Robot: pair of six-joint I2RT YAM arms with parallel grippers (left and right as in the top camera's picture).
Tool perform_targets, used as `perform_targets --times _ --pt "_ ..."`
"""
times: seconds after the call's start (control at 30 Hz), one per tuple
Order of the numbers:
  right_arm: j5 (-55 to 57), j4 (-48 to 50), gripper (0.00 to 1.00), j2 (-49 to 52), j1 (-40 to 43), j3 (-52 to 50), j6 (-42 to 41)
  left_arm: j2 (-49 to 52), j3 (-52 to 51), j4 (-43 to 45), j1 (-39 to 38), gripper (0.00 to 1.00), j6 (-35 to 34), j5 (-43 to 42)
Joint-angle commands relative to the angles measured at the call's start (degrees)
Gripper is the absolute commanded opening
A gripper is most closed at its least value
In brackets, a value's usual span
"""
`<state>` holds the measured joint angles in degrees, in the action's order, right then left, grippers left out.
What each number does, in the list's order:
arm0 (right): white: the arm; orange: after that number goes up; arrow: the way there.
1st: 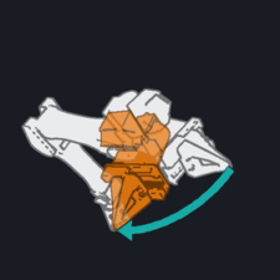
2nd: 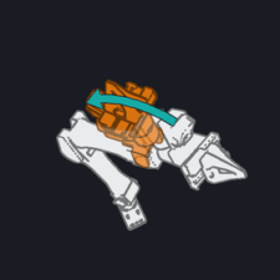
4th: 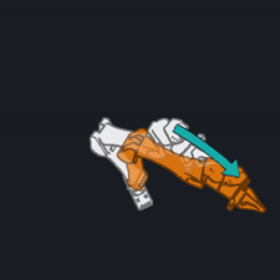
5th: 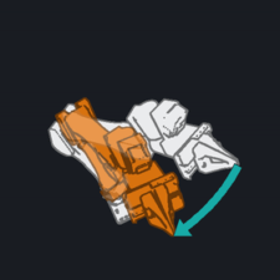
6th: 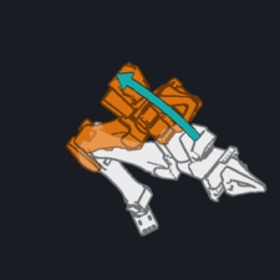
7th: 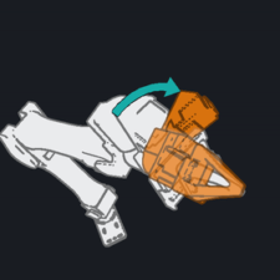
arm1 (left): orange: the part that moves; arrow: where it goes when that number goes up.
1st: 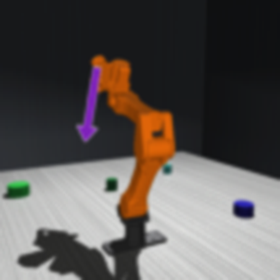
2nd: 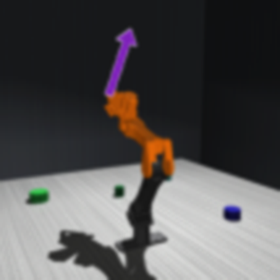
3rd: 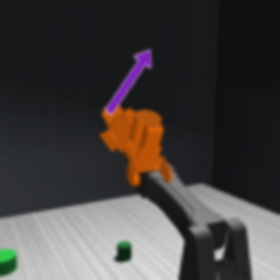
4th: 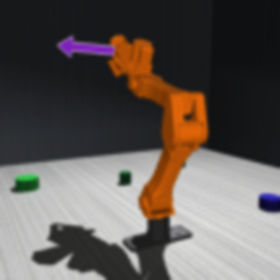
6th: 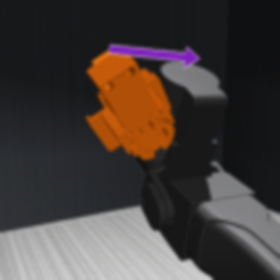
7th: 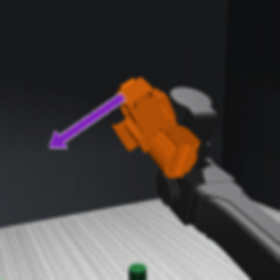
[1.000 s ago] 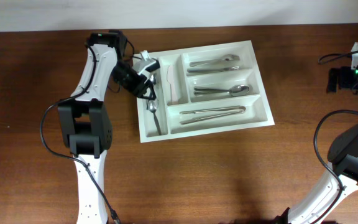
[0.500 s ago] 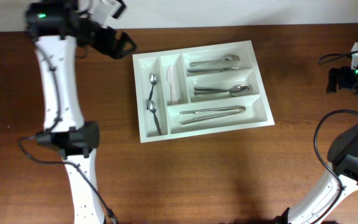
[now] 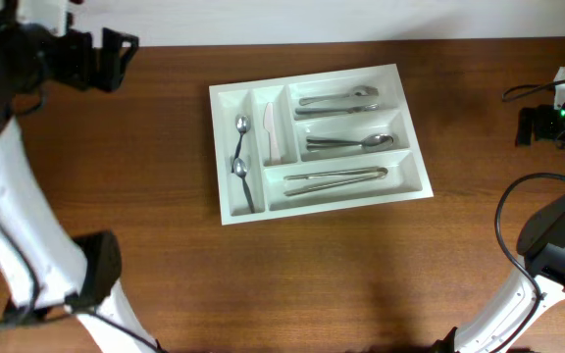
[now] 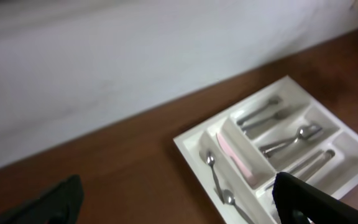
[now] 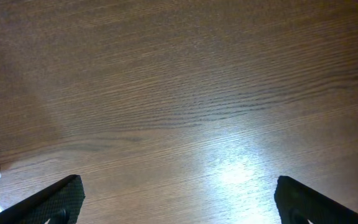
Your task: Pack container
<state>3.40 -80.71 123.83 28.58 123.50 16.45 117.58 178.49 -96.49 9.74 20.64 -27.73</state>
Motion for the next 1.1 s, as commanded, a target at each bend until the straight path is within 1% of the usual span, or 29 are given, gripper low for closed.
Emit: perform_targets --times 0.0,0.07,0.2,0.33,0.37,0.47,0.57,0.63,0.77,0.8,0.97,1.07 --pt "-0.35 0.04 0.99 0.31 0.33 -0.35 -0.61 -6.75 -4.0 -0.22 -0.13 0.99 -1.99 0.79" --pt "-0.35 0.02 0.99 0.31 0.33 -0.35 -0.61 -11.47 -9.97 -0.2 -0.26 0.99 -1.99 -0.9" --pt "-0.35 0.04 0.99 0.31 0.33 -0.35 -0.61 -26.64 -30.82 -0.22 -1.38 0.99 -1.75 -0.13" --pt "-0.35 0.04 0.99 0.31 0.33 -0.35 -0.61 -41.55 -47.17 -0.2 -1.36 0.99 -2.01 0.59" --pt "-0.35 0.04 0.99 0.31 0.33 -0.35 -0.61 -46.95 -51.91 0.0 -1.36 0.99 -2.8 0.63" --pt "-0.35 0.04 0.99 0.31 0.33 -0.35 -0.61 -56.37 -59.06 1.4 -1.31 0.99 -7.23 0.79" --pt "-0.35 0.04 0.99 0.31 0.33 -0.35 -0.61 -63.76 -64.37 2.93 -1.31 0.99 -11.26 0.81" --pt "-0.35 0.04 0.99 0.31 0.33 -0.35 -0.61 -67.38 -67.38 4.28 -1.31 0.99 -14.19 0.83" --pt "-0.35 0.04 0.99 0.31 0.33 -0.35 -0.61 -73.09 -73.66 8.57 -1.31 0.99 -26.12 0.52" --pt "-0.35 0.04 0.99 0.31 0.33 -0.35 -0.61 -74.01 -75.08 9.4 -1.33 0.99 -28.02 0.42" --pt "-0.35 0.04 0.99 0.31 0.33 -0.35 -0.61 -75.69 -81.02 9.9 -1.31 0.99 -28.79 0.33" --pt "-0.35 0.04 0.99 0.31 0.33 -0.35 -0.61 -75.69 -84.19 7.85 -1.31 0.99 -28.79 0.02"
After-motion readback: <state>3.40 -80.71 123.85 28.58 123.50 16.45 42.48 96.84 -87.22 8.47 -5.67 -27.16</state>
